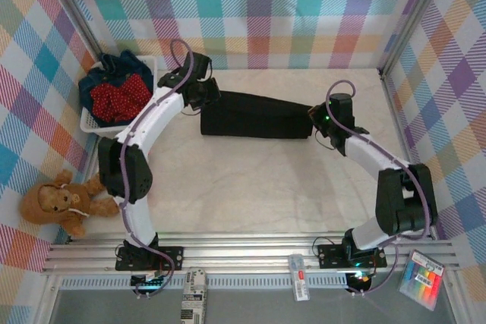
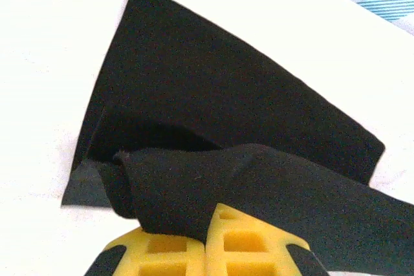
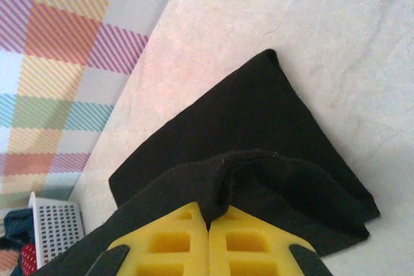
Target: Fold and stack the skirts
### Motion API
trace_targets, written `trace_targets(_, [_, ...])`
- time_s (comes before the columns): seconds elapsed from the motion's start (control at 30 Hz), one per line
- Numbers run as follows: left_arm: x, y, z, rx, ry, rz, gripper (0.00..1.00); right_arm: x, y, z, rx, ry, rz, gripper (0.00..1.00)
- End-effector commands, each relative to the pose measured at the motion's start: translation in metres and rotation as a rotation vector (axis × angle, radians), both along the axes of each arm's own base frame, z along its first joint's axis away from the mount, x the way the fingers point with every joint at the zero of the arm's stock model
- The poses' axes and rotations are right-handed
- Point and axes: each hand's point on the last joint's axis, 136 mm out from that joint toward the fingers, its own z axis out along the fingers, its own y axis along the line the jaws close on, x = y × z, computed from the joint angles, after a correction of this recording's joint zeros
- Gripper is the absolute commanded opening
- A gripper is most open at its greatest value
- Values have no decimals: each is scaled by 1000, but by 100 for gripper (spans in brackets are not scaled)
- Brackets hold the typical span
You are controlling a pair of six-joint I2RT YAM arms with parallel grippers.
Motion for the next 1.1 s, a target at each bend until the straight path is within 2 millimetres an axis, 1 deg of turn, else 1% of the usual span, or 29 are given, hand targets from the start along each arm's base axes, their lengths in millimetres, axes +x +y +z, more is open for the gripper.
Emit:
trace_targets(0.0, [13,10,-1,43,1,-12,0,21,-1,14,-2,-46,15,0])
trace_targets(0.17, [30,15,-17,51,16,14,0,36,2,-2,-18,5,65,0])
trace_targets(0.23, [34,20,-22,65,15,34,0,43,7,-8,-12,19,97,0])
trace_targets(0.3, [38,28,-26,80,12,63,0,50,14,-8,-12,25,144,0])
trace_targets(0.43, [46,33,-23,73,-22,82,0,61,22,-10,-23,39,201,0])
trace_targets(0.53, [54,33,-25,77,-27,78,0,67,23,-18,-24,55,204,1])
trace_targets(0.63, [62,32,-37,86,0,78,0,75,23,-26,-23,67,207,2])
trace_targets(0.77, [75,34,-60,90,34,88,1,92,29,-37,-5,64,254,4])
trace_targets(0.83, [83,38,-70,94,46,105,9,102,33,-44,15,53,285,6])
trace_targets(0.87, [88,39,-74,86,50,113,13,107,37,-45,34,40,310,8])
trace_targets(0.9, [94,40,-75,71,49,113,20,112,40,-43,53,20,339,14])
trace_targets(0.93, [97,42,-76,63,55,116,32,115,41,-41,64,4,360,24])
trace_targets(0.97, [101,44,-69,58,46,122,52,118,40,-36,64,-10,367,33])
trace_targets(1.0, [102,46,-63,56,40,123,70,118,38,-31,54,-24,370,43])
trace_targets(1.03, [102,46,-56,56,32,121,82,117,38,-25,40,-38,378,48])
trace_targets(1.07, [100,44,-49,52,21,109,91,114,38,-17,21,-54,394,53])
